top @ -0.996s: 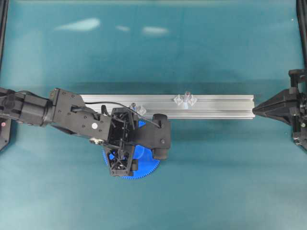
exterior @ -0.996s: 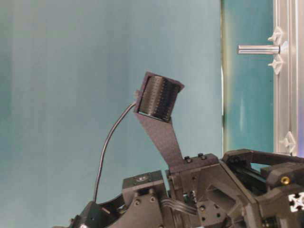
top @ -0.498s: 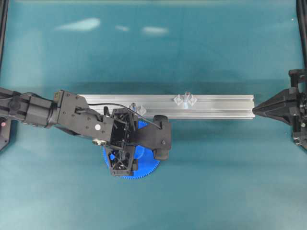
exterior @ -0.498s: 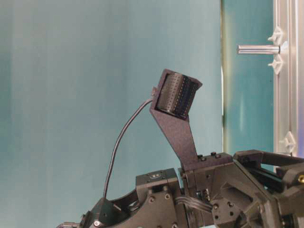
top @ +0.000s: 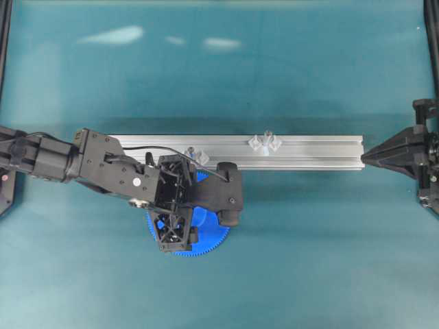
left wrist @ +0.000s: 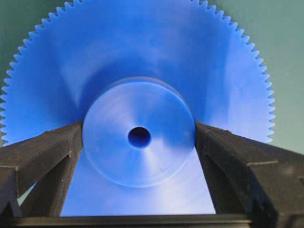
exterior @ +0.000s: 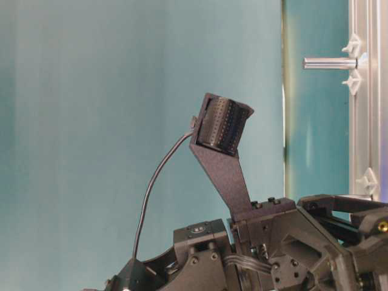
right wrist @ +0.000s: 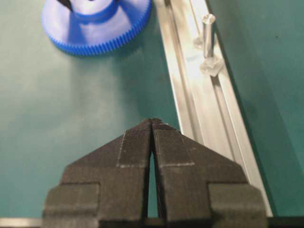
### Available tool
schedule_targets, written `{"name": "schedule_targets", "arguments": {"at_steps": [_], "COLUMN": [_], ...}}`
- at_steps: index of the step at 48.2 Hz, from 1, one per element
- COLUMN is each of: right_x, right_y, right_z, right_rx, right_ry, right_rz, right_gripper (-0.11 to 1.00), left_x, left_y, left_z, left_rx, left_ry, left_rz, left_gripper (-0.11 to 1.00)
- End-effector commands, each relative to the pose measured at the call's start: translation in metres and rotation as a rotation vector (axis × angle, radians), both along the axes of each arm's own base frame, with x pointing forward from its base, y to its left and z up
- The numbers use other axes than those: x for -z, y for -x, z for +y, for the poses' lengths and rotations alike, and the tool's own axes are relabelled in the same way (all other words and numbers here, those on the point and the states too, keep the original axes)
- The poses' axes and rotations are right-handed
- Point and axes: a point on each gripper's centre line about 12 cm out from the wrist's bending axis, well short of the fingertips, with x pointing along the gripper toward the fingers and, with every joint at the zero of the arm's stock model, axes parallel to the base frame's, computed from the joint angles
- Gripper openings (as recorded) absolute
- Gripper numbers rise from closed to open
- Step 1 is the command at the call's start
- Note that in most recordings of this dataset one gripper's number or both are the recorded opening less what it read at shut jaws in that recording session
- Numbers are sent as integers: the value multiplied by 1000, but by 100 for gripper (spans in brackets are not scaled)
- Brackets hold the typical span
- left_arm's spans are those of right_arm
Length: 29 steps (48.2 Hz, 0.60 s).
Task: Insert the large gear onto the shaft.
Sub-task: 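Close the left gripper on the blue gear's hub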
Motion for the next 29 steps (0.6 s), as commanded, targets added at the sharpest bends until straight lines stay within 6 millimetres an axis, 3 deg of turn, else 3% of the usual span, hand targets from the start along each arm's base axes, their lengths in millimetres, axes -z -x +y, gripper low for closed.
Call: {"name": "schedule_targets", "arguments": {"at_steps": [1,29], "right_x": [-4,-4], "right_y": [-2,-3], "right_z": [-1,-1], "right_rx": [8,8], "right_ry": [-9,-9], "right_rz": [-11,-13], "right_gripper": [5,5], "left_x": [1,7], "left_y": [-1,3], "left_z": [-2,-1], "left_rx": [-5,-5], "left_ry": [7,4], "left_rz": [-7,13], "left_gripper": [93,93]}}
